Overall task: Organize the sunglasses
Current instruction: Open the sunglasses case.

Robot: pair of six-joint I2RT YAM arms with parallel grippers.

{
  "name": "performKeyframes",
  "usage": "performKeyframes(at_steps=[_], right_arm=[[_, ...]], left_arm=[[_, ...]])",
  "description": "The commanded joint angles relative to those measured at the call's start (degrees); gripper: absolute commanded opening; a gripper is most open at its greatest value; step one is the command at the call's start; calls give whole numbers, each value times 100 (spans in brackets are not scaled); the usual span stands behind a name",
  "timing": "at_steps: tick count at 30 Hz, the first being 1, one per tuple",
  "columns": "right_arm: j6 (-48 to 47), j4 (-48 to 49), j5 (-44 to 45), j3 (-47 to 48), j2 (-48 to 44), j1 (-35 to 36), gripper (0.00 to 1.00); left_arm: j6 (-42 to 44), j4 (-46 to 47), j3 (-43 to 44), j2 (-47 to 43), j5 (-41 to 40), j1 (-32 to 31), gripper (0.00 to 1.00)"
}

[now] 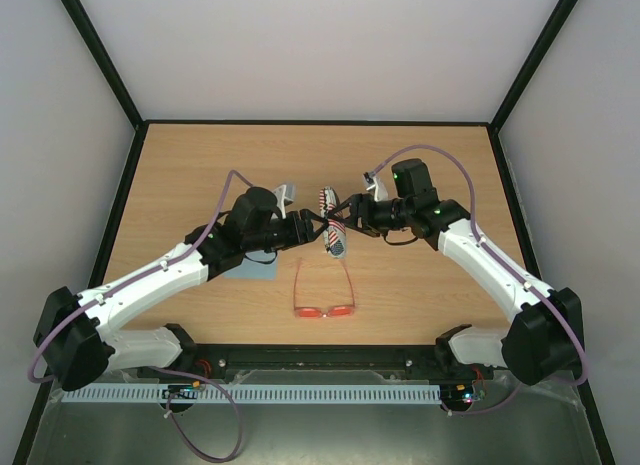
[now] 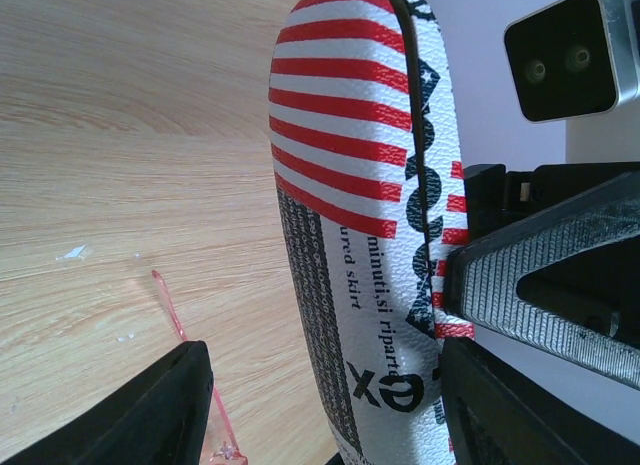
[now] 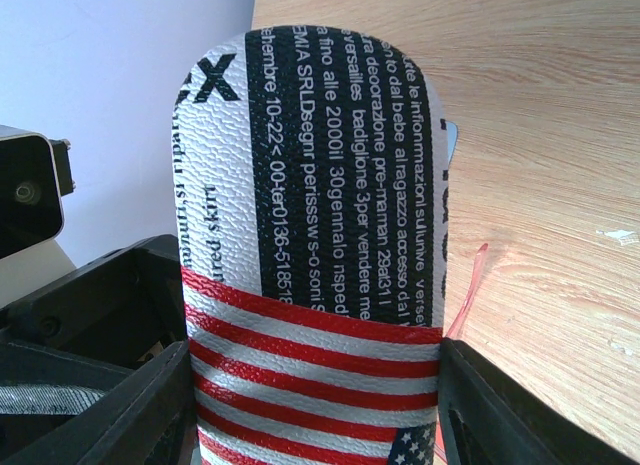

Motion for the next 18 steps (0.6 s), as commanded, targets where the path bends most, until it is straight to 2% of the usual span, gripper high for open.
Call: performKeyframes(at_steps=[1,18], right_arm=[[99,197,-305,194,-208,33,19],[131,97,-332,309,-422,6,17]], left_arm=[[83,-438,-27,121,-196,-23,64],[140,-676,-355,-80,-389,166,66]])
